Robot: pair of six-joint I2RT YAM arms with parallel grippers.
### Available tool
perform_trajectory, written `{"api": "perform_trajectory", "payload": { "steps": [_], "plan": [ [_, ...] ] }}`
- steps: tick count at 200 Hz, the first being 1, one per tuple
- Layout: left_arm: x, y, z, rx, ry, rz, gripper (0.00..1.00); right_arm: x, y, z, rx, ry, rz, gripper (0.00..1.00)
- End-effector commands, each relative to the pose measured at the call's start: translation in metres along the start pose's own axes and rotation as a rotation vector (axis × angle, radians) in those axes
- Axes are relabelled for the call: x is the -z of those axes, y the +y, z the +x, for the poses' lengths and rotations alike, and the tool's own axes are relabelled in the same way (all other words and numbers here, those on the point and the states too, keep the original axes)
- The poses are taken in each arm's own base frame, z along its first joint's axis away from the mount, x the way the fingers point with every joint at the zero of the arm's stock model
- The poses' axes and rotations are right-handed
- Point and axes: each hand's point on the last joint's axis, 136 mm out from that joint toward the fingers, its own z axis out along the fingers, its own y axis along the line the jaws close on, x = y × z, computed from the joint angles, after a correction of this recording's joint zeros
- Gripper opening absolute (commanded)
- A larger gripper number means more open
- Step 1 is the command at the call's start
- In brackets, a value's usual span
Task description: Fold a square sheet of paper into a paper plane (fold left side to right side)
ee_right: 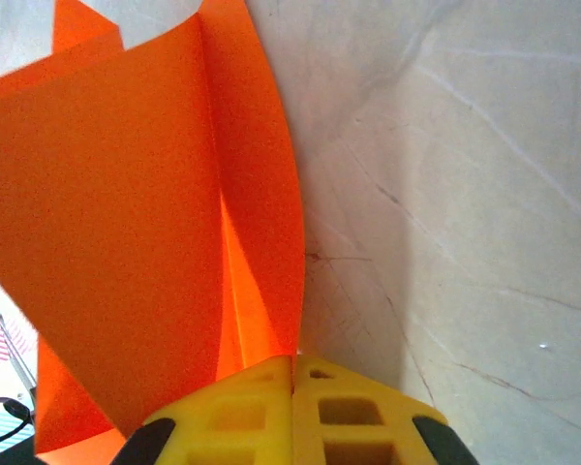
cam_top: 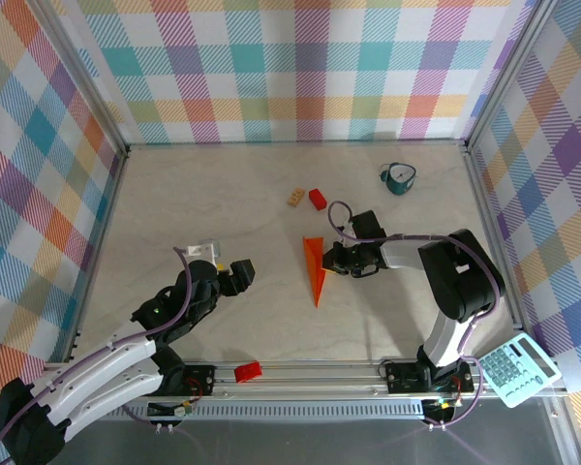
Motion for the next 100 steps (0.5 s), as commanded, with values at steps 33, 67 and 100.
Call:
{"api": "perform_trajectory", "payload": {
  "steps": [33, 67, 100],
  "plan": [
    [-0.005, 0.002, -0.001, 0.017, -0.006, -0.008, 0.83, 0.013, 0.015, -0.004, 0.049, -0.014, -0.028, 0.02],
    [-0.006, 0.002, 0.001, 0.018, 0.000, -0.008, 0.83, 0.017, 0.020, -0.005, 0.062, -0.019, -0.032, 0.04],
    [-0.007, 0.002, 0.001, 0.019, 0.001, -0.009, 0.84, 0.016, 0.020, -0.004, 0.060, -0.010, -0.029, 0.07]
  ]
}}
